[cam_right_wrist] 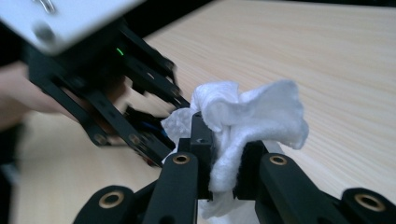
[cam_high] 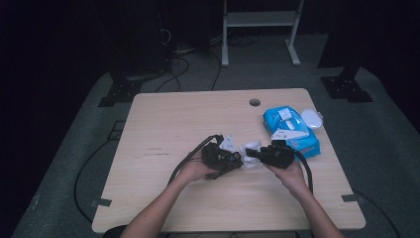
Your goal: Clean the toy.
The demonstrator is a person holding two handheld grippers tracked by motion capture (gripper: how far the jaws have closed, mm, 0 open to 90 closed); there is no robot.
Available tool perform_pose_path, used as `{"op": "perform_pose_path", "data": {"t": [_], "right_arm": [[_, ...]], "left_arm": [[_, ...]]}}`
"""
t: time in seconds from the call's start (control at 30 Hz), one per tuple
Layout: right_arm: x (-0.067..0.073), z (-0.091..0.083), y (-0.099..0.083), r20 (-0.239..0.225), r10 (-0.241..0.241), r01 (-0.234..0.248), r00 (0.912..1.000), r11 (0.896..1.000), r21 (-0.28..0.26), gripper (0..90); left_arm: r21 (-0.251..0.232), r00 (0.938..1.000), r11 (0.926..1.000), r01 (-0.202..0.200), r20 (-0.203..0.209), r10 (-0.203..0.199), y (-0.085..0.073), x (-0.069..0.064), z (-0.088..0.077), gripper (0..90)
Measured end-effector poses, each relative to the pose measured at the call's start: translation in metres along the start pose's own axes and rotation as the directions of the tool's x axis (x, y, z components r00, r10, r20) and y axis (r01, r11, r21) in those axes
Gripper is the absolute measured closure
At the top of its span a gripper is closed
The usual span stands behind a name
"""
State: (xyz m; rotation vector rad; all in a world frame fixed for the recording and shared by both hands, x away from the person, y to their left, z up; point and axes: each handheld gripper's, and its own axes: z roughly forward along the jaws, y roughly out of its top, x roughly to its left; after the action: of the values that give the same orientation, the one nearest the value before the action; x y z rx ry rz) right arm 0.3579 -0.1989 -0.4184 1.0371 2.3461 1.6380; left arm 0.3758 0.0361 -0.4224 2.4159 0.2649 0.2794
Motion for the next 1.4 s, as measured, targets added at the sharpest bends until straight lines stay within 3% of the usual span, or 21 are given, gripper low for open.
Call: {"op": "perform_pose_path", "data": {"t": [0.13,0.27,0.5,0.67,0.73,0.97,1.07,1.2,1.3,1.4], "right_arm": [[0.009,0.001,0.009,-0.017,-0.029,0.029,0.9994,0.999,-0.017,80.8],[0.01,0.005,0.008,0.001,-0.03,0.031,0.9995,0.999,-0.018,80.9],[0.003,0.006,0.0,0.015,-0.009,0.009,0.9999,1.0,0.011,80.8],[0.013,0.005,0.007,-0.029,-0.017,0.016,0.9994,0.999,-0.033,80.9],[0.017,0.004,0.009,-0.011,-0.044,0.043,0.999,0.998,-0.035,80.9],[0.0,0.003,-0.005,0.027,0.018,-0.017,0.9995,1.0,-0.013,80.9],[0.002,0.005,-0.004,0.032,0.012,-0.012,0.9994,1.0,-0.013,80.8],[0.009,0.002,0.005,-0.002,-0.002,0.002,1.0,0.999,-0.054,80.9],[0.008,0.004,0.003,0.006,-0.003,0.003,1.0,0.999,-0.04,80.9],[0.001,0.006,-0.002,0.019,0.02,-0.019,0.9996,1.0,-0.024,80.8]], "left_arm": [[-0.064,0.9996,0.9976,-0.027,-0.006,0.027,-0.004,-0.006,-0.011,62.2],[-0.141,1.0,0.99,-0.007,-0.004,0.006,-0.01,-0.009,-0.019,62.3],[-0.153,1.0,0.9882,-0.007,-0.001,0.006,-0.015,-0.008,-0.024,62.3],[-0.154,1.0,0.9881,-0.005,-0.007,0.004,-0.014,-0.009,-0.021,62.4],[-0.169,0.9999,0.9856,-0.003,-0.013,0.001,-0.014,-0.009,-0.024,62.4],[-0.214,0.9996,0.9767,0.02,-0.017,-0.024,-0.016,-0.004,-0.035,62.5],[-0.189,0.9997,0.982,0.008,-0.02,-0.012,-0.017,-0.004,-0.033,62.5],[-0.194,0.9997,0.981,0.013,-0.015,-0.017,-0.017,-0.004,-0.031,62.5],[-0.187,0.9996,0.9823,0.005,-0.026,-0.01,-0.016,-0.005,-0.033,62.6],[-0.222,0.9994,0.9746,0.029,-0.014,-0.033,-0.017,-0.003,-0.037,62.6]]}}
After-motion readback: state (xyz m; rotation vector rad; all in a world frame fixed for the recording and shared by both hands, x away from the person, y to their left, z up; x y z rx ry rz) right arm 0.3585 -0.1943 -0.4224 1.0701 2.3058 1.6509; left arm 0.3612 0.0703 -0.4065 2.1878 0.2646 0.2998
